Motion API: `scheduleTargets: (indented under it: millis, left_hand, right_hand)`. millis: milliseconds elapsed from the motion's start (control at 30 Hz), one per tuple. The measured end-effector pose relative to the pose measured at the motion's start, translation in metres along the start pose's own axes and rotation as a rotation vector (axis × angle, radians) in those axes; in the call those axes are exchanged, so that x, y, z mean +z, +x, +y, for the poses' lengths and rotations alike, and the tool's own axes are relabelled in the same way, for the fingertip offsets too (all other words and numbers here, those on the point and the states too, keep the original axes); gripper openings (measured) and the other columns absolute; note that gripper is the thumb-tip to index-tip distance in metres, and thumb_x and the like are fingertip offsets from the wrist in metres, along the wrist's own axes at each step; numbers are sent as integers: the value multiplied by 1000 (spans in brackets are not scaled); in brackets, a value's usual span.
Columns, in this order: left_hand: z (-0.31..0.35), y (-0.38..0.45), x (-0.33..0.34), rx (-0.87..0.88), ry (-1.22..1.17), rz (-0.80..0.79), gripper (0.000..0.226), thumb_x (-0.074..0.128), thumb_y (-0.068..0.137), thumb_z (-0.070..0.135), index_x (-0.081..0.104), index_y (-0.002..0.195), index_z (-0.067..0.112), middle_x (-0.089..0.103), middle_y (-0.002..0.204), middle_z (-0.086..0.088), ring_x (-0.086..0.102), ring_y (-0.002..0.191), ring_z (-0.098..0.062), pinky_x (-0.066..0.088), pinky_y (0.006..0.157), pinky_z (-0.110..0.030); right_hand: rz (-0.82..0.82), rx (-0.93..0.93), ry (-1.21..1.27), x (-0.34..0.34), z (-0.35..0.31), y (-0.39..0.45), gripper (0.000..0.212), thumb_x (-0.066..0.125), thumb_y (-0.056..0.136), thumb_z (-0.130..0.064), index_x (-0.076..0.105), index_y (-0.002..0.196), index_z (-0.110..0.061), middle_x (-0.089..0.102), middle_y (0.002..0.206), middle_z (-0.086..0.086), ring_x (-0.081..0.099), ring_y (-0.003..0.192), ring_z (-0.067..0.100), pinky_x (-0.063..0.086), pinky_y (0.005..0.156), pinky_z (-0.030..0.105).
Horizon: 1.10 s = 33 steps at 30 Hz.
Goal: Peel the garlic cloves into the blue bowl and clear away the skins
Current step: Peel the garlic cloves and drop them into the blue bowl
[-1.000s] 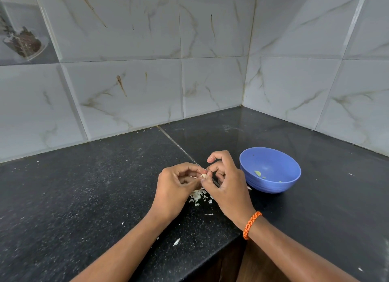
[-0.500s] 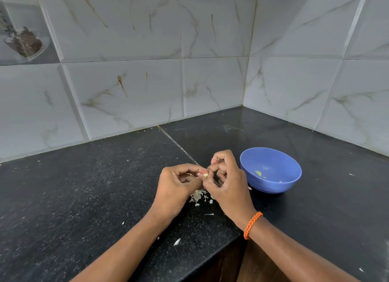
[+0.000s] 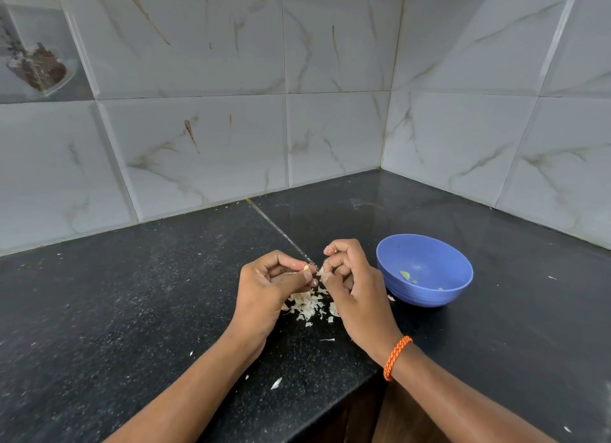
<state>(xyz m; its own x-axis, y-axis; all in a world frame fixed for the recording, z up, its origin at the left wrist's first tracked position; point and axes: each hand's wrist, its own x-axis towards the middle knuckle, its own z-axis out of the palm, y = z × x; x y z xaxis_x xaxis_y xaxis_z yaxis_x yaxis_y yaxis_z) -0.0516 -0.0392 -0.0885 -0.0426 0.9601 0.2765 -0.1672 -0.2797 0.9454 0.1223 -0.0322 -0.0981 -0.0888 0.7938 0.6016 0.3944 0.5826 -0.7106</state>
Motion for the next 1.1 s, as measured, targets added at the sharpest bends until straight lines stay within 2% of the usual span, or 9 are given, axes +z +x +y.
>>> scheduleTargets:
  millis: [67, 167, 300, 400, 533, 667, 800, 900, 1100]
  left_hand:
    - [-2, 1, -2, 2, 19, 18, 14, 83, 89, -4, 74, 99, -9, 80, 92, -23, 78, 80, -30, 65, 75, -34]
    - [-3, 2, -3, 4, 33, 28, 13, 85, 89, 1, 78, 99, -2, 78, 89, -25, 75, 77, -35, 66, 75, -40]
    - [-5, 3, -4, 13, 45, 33, 11, 85, 90, 2, 83, 100, 7, 80, 93, -22, 76, 78, -35, 67, 77, -40]
    - [-6, 4, -4, 23, 62, 21, 12, 85, 90, 4, 85, 100, 9, 81, 93, -19, 76, 79, -32, 66, 78, -37]
    - [-6, 4, -5, 18, 79, 19, 13, 85, 89, 2, 85, 100, 7, 81, 91, -19, 77, 77, -29, 66, 76, -34]
    - [-4, 3, -3, 19, 75, 3, 11, 86, 88, -2, 83, 97, 5, 80, 87, -20, 76, 74, -31, 65, 72, -33]
    - [-4, 3, -3, 19, 78, -10, 11, 86, 88, -1, 82, 96, 5, 80, 87, -21, 76, 75, -34, 66, 74, -39]
    - [-5, 3, -4, 23, 92, -23, 10, 87, 88, 2, 82, 95, 7, 80, 87, -20, 77, 77, -38, 66, 76, -42]
    - [-6, 3, -3, 34, 108, -36, 12, 87, 87, 4, 79, 96, 2, 79, 84, -21, 79, 75, -37, 66, 73, -37]
  right_hand:
    - [-12, 21, -27, 0, 2, 0, 35, 56, 103, -4, 55, 126, -30, 69, 93, -11, 67, 90, 13, 52, 75, 22]
    - [-18, 39, -53, 0, 3, 0, 34, 51, 106, -7, 54, 126, -34, 72, 93, -11, 69, 96, 11, 55, 83, 30]
    - [3, 14, -66, 1, 3, 0, 27, 62, 104, -17, 56, 124, -34, 67, 83, -11, 64, 78, 16, 53, 69, 33]
    - [1, -4, -84, 1, 2, 1, 39, 74, 95, -14, 56, 123, -35, 61, 80, -8, 58, 72, 20, 52, 66, 34]
    - [-39, 10, -78, 1, 4, 2, 53, 78, 87, -4, 57, 123, -37, 59, 90, -11, 59, 78, 19, 53, 66, 32]
    - [-45, 42, -4, 0, 4, 2, 49, 70, 95, -3, 58, 131, -34, 69, 101, -14, 68, 84, 15, 59, 65, 39]
    - [-28, 26, 13, -1, -3, 0, 46, 70, 98, -5, 60, 135, -30, 74, 104, -14, 71, 98, 12, 59, 70, 31]
    - [-16, 15, 6, 0, -5, 0, 45, 72, 98, -7, 59, 135, -29, 74, 102, -16, 72, 99, 12, 59, 68, 32]
    - [16, -3, -13, 0, -1, 0, 44, 72, 98, -9, 59, 135, -29, 72, 99, -16, 71, 87, 16, 57, 64, 36]
